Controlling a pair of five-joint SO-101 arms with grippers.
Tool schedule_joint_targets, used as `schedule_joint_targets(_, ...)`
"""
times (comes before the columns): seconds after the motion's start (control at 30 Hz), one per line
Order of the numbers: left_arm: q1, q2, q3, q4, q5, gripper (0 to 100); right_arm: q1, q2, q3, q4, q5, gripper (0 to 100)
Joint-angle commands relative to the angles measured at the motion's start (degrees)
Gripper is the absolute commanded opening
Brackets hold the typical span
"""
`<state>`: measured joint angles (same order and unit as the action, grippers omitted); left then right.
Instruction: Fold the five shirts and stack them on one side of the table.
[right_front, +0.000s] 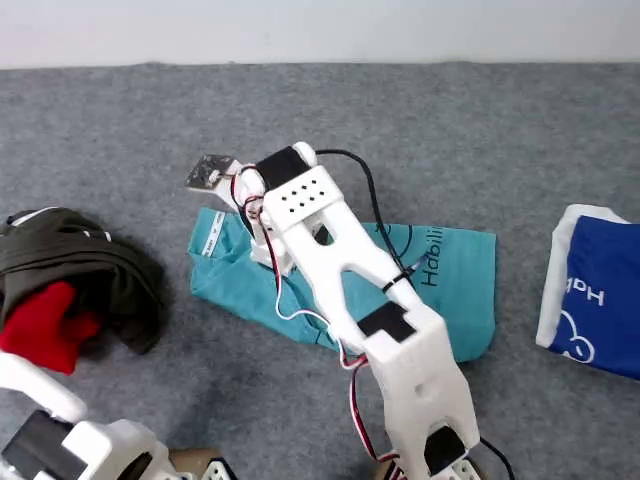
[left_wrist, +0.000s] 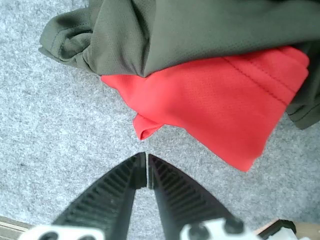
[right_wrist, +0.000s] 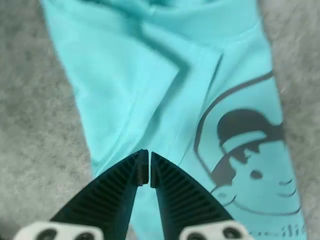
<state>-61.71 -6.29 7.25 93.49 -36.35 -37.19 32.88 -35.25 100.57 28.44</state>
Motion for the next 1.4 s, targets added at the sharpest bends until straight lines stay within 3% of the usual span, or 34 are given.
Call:
schedule_joint_targets(0.0, 0.09, -2.9, -0.13, -0.35, -0.53, 2, -0.75, -8.4, 7.21, 2.33, -0.44, 1.0)
schedule_joint_targets(0.27, 1.32, -2.99, -0.13, 0.0, -0.53, 2, -4.7, -11.74, 22.24, 0.84, -0.53, 1.0)
schedule_joint_targets(0.63, 2.73, -2.99, -0.13, 0.44, -0.44, 2, -0.22, -11.65, 36.57, -12.88, 1.49, 1.0)
schedule_joint_targets(1.0, 2.55, -2.99, -0.13, 0.53, -0.35, 2, 0.57, -19.38, 28.92, -1.89, 1.23, 1.0)
schedule_joint_targets(1.13, 2.9, -3.25, -0.13, 3.87, -0.35, 2, 4.79, -24.31, 29.19, 2.59, 1.14, 1.0)
schedule_joint_targets(1.37, 2.46, -3.69, 0.04, 7.12, -0.18, 2, 20.88, -37.93, 39.21, 2.07, 0.79, 1.4)
